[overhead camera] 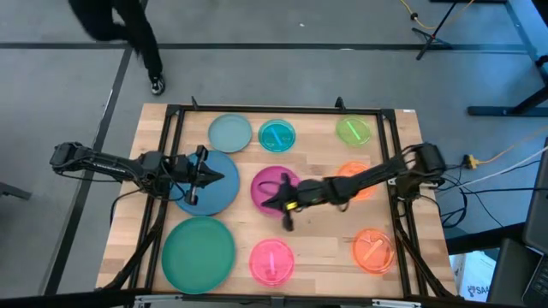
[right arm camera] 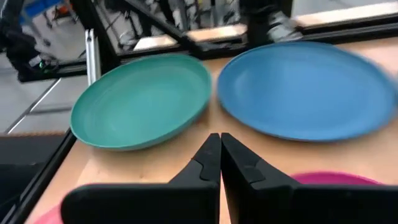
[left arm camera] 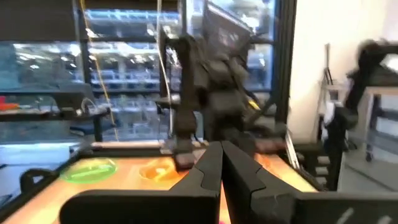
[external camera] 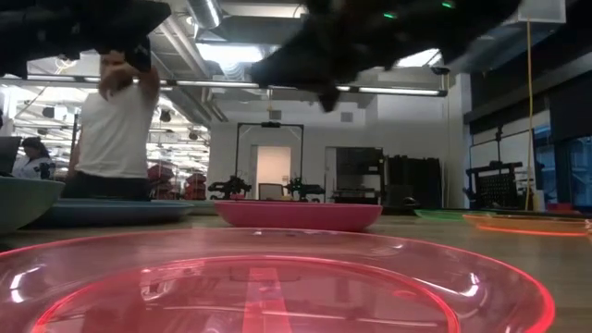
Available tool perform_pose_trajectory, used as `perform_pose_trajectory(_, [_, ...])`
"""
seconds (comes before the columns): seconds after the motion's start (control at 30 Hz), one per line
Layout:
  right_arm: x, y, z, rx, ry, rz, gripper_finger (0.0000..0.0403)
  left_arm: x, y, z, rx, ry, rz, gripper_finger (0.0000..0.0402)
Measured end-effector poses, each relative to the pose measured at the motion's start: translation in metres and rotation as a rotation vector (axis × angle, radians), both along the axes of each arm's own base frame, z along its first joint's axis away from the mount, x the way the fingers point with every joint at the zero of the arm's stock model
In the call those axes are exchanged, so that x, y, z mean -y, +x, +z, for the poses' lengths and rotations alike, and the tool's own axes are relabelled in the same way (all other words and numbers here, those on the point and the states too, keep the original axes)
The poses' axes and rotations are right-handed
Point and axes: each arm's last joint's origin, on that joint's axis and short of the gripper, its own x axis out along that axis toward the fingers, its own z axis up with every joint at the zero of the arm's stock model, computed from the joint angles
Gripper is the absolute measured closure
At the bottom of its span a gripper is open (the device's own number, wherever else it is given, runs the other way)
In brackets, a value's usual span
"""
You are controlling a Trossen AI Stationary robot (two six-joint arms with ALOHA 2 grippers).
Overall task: Stack plastic plates
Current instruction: Stack the dark green plate on top of the blue plate
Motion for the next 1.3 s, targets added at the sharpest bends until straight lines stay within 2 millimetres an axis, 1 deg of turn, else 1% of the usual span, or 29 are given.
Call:
perform_pose_trajectory(0.07, [-0.01,0.02,-0.001,-0.008,-0.001,0.013,0.0398,-0.001,-0.001,0.002,0.021,-0.053,0.025,0.0401])
perform_pose_trajectory(0.17, [-0.023,0.048,0.0,-0.008,0.034,0.015,0.0398,0.0,-0.001,0.0,-0.005,-0.044,-0.005,0.0401])
perform_pose_trajectory(0.27, [-0.029,0.071,-0.003,-0.04,0.112,-0.02,0.0397,0.0,-0.002,0.0,-0.004,-0.037,-0.025,0.0401])
perform_pose_trajectory(0.33, [-0.032,0.085,-0.009,-0.07,0.156,-0.05,0.0392,0.001,-0.002,0.0,-0.006,-0.039,-0.03,0.0401])
perform_pose_trajectory(0.43, [-0.035,0.102,-0.02,-0.11,0.191,-0.076,0.0366,0.002,-0.002,0.0,-0.009,-0.044,-0.038,0.0401])
perform_pose_trajectory(0.53, [-0.039,0.114,-0.03,-0.142,0.21,-0.063,0.0324,0.002,-0.002,0.0,-0.008,-0.046,-0.043,0.0401])
perform_pose_trajectory(0.7, [-0.043,0.122,-0.039,-0.201,0.275,-0.069,0.0249,0.002,-0.002,0.0,-0.004,-0.047,-0.04,0.0401])
perform_pose_trajectory(0.83, [-0.047,0.126,-0.047,-0.22,0.337,-0.044,0.0213,0.002,-0.002,0.0,-0.003,-0.055,-0.027,0.0401])
perform_pose_trajectory(0.97, [-0.049,0.126,-0.059,-0.254,0.344,-0.09,0.0204,0.002,-0.002,0.0,-0.009,-0.061,-0.024,0.0401])
perform_pose_trajectory(1.1, [-0.049,0.128,-0.064,-0.246,0.372,-0.098,0.0208,0.002,-0.002,0.0,-0.01,-0.062,-0.024,0.0401])
perform_pose_trajectory(1.3, [-0.052,0.129,-0.081,-0.266,0.394,-0.114,0.0209,0.002,-0.002,0.0,-0.013,-0.062,-0.024,0.0401])
